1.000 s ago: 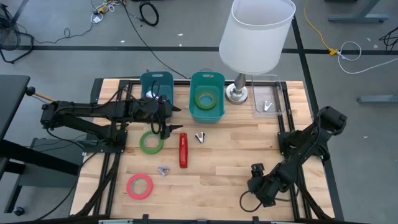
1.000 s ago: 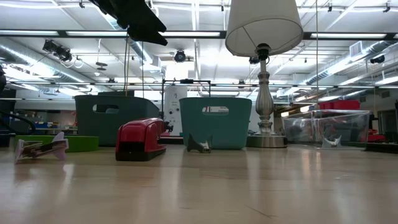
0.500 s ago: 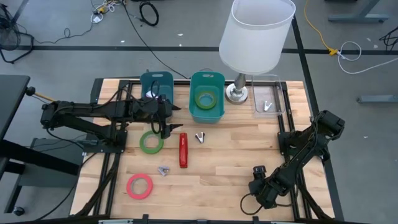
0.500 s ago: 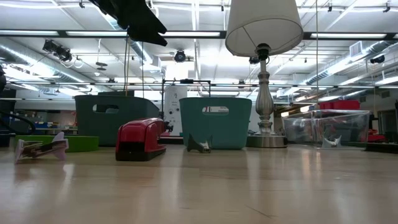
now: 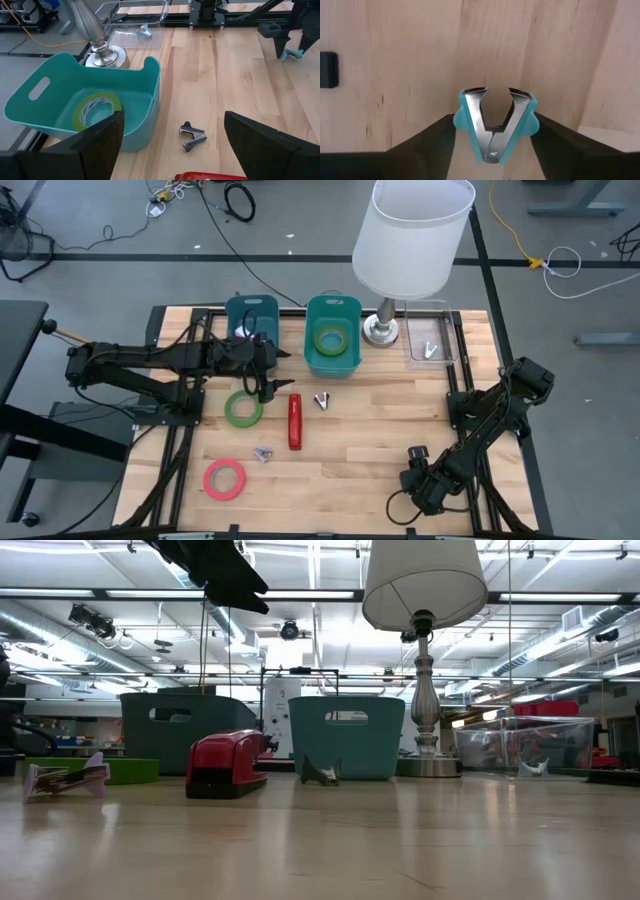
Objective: Pick and place Stapler, Stapler remover, tape
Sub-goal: Put the blue staple remover into the transparent bin
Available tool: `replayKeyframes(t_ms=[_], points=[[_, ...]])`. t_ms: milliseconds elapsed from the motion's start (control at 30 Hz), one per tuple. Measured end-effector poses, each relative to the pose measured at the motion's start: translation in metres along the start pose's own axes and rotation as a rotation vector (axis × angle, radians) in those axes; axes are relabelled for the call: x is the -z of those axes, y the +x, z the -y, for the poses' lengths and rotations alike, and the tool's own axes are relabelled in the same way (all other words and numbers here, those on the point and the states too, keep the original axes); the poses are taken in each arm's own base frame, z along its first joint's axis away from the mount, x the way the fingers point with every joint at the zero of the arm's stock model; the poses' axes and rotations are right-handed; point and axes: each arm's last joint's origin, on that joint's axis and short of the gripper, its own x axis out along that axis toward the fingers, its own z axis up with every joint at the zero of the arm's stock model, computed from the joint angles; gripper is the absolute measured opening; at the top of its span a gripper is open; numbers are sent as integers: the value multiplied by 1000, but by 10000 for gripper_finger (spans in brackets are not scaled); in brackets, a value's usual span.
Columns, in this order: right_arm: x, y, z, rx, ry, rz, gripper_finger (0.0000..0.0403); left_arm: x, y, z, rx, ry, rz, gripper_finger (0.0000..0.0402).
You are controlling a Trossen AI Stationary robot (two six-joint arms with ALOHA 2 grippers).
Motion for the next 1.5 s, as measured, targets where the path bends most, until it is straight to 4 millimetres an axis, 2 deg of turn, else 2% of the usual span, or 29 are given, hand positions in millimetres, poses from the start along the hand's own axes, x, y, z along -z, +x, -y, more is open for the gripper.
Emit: replayKeyframes(t_ms=[533, 867, 1033, 1233, 1500], points=[[-2, 0, -2, -18, 3, 18, 146, 0, 0, 0, -18, -25, 0, 344], [-9, -5, 6, -27, 141, 25, 105, 0, 0, 0, -18, -25, 0, 344], [-16, -23, 23, -6, 197, 72, 98, 0, 0, 0, -18, -25, 1, 344], [-17, -55, 52, 61, 283, 139, 103, -1, 0, 0, -18, -26, 9, 344], [-1, -99, 101, 168, 425, 130, 99, -1, 0, -1, -19, -26, 8, 344]])
